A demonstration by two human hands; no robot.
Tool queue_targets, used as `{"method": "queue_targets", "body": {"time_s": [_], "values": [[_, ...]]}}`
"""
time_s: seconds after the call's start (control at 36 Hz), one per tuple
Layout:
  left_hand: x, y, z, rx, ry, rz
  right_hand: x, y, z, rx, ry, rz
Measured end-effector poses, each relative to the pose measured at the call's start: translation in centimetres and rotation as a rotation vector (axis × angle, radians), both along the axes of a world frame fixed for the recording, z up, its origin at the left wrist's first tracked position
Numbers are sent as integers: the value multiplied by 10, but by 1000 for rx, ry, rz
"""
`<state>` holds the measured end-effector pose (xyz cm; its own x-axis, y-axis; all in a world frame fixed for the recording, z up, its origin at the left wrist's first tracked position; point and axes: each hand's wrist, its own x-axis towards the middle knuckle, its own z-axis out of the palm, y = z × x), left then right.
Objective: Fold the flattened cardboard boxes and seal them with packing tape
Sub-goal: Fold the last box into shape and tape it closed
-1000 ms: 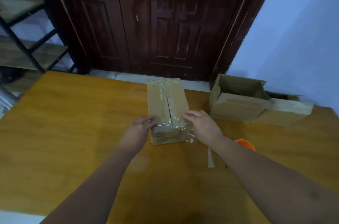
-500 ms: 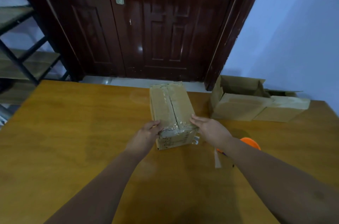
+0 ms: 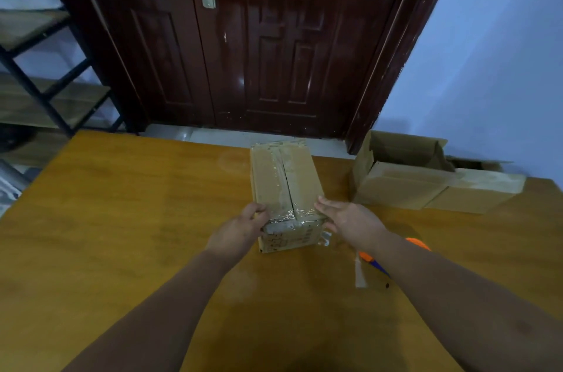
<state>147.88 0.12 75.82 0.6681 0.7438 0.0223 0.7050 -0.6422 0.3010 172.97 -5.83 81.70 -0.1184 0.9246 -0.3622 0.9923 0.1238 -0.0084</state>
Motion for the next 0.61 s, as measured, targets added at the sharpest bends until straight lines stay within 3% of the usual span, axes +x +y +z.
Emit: {"method": "queue_targets", "body": {"time_s": [0.61], "values": [[9, -10, -2, -50, -268, 110, 9, 1, -23, 138, 11, 71]]}}
